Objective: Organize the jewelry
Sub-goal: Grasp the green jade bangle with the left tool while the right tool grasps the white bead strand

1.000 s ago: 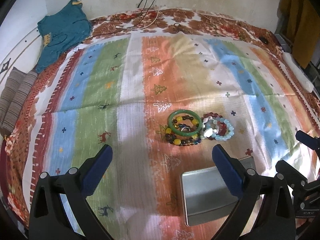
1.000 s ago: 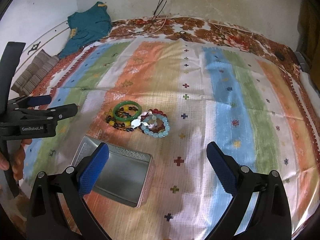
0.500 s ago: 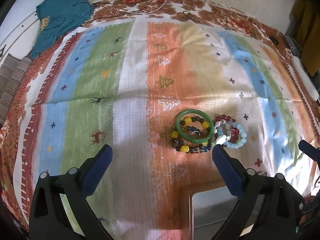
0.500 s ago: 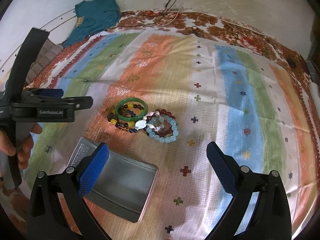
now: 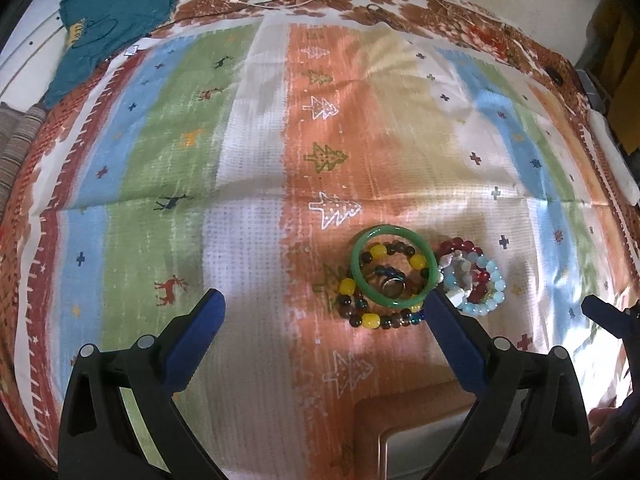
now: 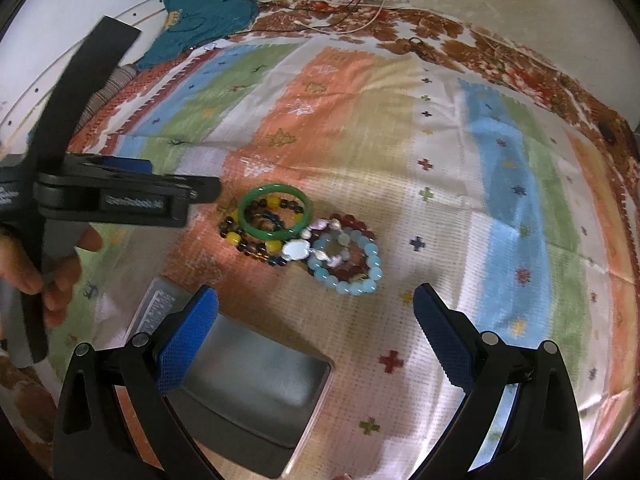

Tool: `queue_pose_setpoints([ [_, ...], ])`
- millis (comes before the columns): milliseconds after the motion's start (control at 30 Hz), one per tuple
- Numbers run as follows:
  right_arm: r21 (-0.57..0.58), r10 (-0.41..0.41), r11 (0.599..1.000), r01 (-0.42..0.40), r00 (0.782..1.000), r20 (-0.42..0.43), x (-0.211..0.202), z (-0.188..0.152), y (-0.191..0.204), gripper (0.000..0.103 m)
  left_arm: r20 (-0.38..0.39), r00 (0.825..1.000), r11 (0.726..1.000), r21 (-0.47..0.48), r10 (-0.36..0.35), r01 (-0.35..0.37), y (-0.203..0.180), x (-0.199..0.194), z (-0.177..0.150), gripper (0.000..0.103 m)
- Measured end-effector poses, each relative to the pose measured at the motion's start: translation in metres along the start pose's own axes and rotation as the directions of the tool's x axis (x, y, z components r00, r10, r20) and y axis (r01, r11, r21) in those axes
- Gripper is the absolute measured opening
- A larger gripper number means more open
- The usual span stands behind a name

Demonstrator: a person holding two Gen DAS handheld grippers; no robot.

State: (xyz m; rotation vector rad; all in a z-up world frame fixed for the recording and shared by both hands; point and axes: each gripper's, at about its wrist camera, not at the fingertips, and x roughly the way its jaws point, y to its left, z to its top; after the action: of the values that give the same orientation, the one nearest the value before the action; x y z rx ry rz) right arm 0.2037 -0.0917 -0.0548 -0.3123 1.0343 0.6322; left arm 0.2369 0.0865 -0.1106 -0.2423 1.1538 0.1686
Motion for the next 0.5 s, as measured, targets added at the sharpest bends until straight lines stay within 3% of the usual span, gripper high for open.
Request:
queue_pose_setpoints([
  [500, -0.063, -0.04, 0.997, 0.037, 0.998, -0.047, 0.036, 0.013, 0.007, 0.099, -0.05, 0.999, 0.997, 0.073, 0.018, -0.015, -0.012, 0.034, 0.016, 0.091],
])
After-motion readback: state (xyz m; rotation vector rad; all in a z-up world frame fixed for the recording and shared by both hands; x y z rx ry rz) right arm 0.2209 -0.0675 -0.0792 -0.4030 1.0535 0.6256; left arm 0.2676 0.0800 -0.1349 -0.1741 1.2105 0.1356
